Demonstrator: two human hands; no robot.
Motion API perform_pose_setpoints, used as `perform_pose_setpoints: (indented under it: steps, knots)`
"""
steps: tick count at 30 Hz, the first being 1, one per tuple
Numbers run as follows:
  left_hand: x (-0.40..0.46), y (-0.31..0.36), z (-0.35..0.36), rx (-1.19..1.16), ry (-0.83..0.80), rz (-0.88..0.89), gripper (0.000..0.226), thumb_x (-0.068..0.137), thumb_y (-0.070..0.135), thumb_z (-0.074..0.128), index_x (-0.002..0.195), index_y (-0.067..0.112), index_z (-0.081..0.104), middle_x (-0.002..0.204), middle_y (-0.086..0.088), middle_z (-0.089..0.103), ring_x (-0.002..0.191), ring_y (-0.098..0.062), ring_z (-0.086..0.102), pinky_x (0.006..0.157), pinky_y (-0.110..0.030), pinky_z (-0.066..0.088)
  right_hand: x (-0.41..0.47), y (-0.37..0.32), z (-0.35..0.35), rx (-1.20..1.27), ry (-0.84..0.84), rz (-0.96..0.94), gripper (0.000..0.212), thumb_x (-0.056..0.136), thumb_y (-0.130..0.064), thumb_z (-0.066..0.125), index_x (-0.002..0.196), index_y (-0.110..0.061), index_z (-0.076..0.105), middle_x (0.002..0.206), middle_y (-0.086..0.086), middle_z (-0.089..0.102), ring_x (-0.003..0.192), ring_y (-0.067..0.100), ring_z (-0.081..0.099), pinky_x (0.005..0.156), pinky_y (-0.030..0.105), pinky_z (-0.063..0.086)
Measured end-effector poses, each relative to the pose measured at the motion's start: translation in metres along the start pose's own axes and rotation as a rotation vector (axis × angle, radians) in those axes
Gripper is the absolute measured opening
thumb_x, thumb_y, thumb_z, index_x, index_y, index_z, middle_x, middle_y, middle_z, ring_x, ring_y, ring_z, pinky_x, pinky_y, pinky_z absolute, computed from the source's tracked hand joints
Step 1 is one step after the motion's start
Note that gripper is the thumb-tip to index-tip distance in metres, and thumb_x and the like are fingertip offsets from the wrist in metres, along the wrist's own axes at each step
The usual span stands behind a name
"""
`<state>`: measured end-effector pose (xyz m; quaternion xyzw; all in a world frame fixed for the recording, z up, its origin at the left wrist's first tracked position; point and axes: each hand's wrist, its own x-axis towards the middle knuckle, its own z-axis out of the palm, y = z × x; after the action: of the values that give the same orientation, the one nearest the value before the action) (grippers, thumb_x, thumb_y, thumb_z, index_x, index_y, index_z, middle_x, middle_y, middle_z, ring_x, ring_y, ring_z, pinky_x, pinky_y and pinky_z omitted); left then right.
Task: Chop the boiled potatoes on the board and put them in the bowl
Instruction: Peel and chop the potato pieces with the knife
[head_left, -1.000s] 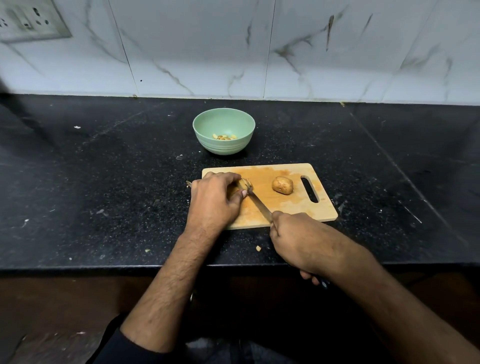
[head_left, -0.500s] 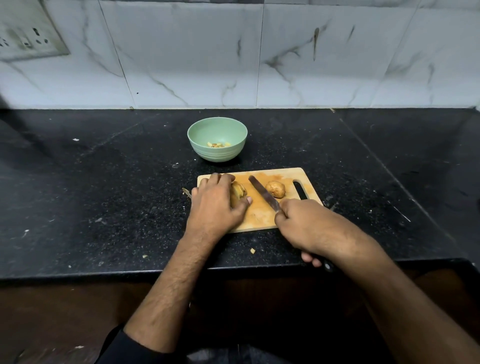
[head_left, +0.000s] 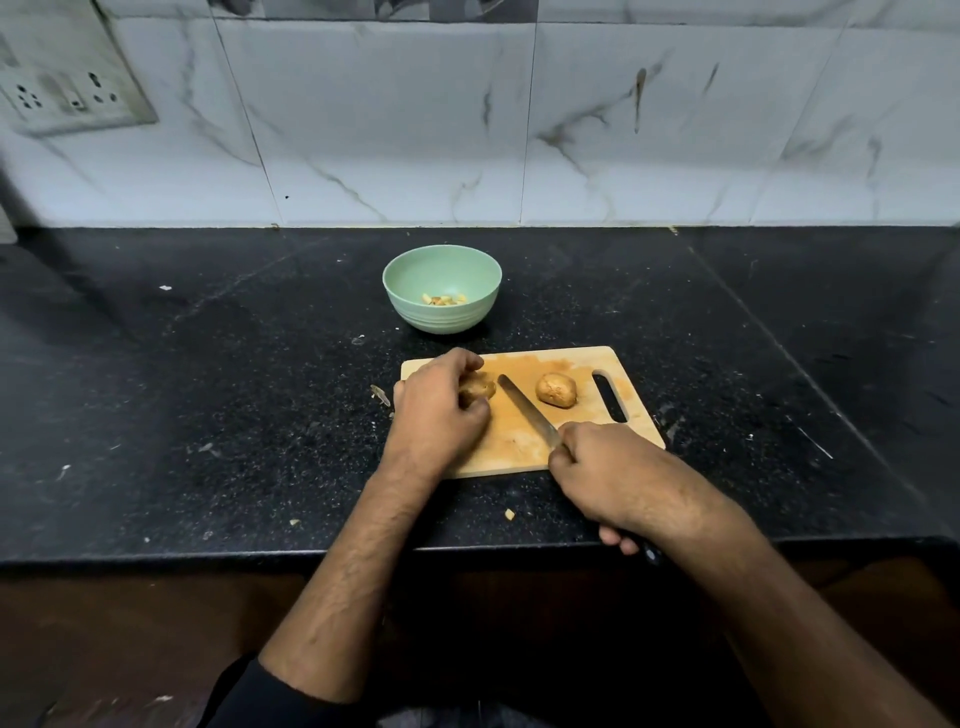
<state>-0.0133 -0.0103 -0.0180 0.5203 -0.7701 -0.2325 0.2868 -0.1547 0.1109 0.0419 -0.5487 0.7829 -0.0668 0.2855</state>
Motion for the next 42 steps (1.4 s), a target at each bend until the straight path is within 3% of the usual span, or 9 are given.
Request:
perform_pose_setpoints:
  steps: [5,13,19,24,26,29,32,37,42]
  knots:
    - [-0.001,-0.014,-0.015,-0.138,-0.092,-0.003,0.043,0.084,0.013,0.077,0.122,0.029,0.067,0.112,0.014,0.070,0.103,-0.001,0.063,0.104,-0.029,0.049,0.002,-0.010,0.004,-0.015,-0.018,-0.016,0.028,0.105,-0.031,0.035,0.120,-0.017,0.052,0.077,0.007,0.068,0.044,0.016,0.061,0.042,0.027,0.052]
    - [-0.021,-0.017,-0.007,0.067,0.115,-0.033,0.057,0.075,0.050,0.082,0.121,0.018,0.070,0.110,0.001,0.061,0.110,-0.019,0.055,0.100,-0.045,0.048,0.003,-0.019,0.015,-0.170,0.008,-0.084,0.028,0.106,-0.033,0.035,0.119,-0.016,0.053,0.084,0.004,0.063,0.050,0.014,0.064,0.042,0.025,0.051]
    - [-0.018,-0.016,-0.004,0.079,0.093,0.022,0.044,0.086,0.035,0.077,0.123,0.012,0.070,0.109,-0.001,0.059,0.105,-0.019,0.057,0.099,-0.040,0.049,0.004,-0.021,0.019,-0.207,0.039,-0.112,0.030,0.105,-0.032,0.036,0.120,-0.013,0.054,0.086,0.005,0.062,0.063,0.017,0.057,0.050,0.028,0.046]
    - [-0.014,-0.016,-0.004,0.082,0.052,0.058,0.035,0.089,0.031,0.075,0.118,0.012,0.071,0.109,0.003,0.057,0.099,-0.009,0.051,0.090,-0.020,0.039,0.007,-0.031,0.032,-0.254,0.076,-0.138,0.029,0.103,-0.029,0.042,0.123,-0.009,0.052,0.086,0.004,0.054,0.073,0.022,0.053,0.069,0.034,0.050]
    - [-0.014,-0.018,-0.005,0.067,0.061,0.058,0.032,0.089,0.029,0.074,0.116,0.012,0.071,0.106,0.006,0.055,0.096,-0.007,0.050,0.088,-0.018,0.037,0.008,-0.034,0.036,-0.268,0.092,-0.130,0.029,0.103,-0.026,0.043,0.125,-0.008,0.051,0.097,0.007,0.057,0.081,0.023,0.049,0.071,0.034,0.043]
    - [-0.013,-0.018,-0.007,0.050,0.067,0.054,0.028,0.090,0.028,0.072,0.114,0.013,0.072,0.106,0.007,0.056,0.094,-0.007,0.051,0.086,-0.014,0.035,0.008,-0.034,0.035,-0.267,0.114,-0.111,0.028,0.103,-0.027,0.041,0.123,-0.010,0.052,0.092,0.005,0.052,0.083,0.024,0.053,0.073,0.034,0.046]
    - [-0.009,-0.018,-0.010,0.031,0.032,0.061,0.026,0.091,0.028,0.072,0.113,0.015,0.072,0.106,0.007,0.057,0.095,-0.007,0.053,0.092,-0.021,0.044,0.010,-0.029,0.024,-0.242,0.148,-0.077,0.027,0.103,-0.030,0.039,0.120,-0.014,0.053,0.088,0.002,0.053,0.083,0.024,0.058,0.075,0.036,0.052]
    - [-0.005,-0.018,-0.012,0.031,-0.016,0.053,0.024,0.090,0.026,0.071,0.112,0.018,0.074,0.103,0.007,0.055,0.097,-0.008,0.054,0.091,-0.020,0.043,0.010,-0.031,0.024,-0.253,0.100,-0.086,0.029,0.104,-0.031,0.038,0.120,-0.015,0.055,0.092,0.003,0.059,0.084,0.025,0.065,0.081,0.041,0.058]
    - [-0.007,-0.020,-0.011,0.041,-0.002,0.025,0.028,0.089,0.032,0.072,0.114,0.021,0.072,0.105,0.004,0.050,0.107,-0.013,0.049,0.103,-0.034,0.046,0.012,-0.030,0.027,-0.247,0.118,-0.100,0.029,0.104,-0.034,0.038,0.120,-0.016,0.055,0.089,0.002,0.057,0.084,0.024,0.065,0.080,0.040,0.058]
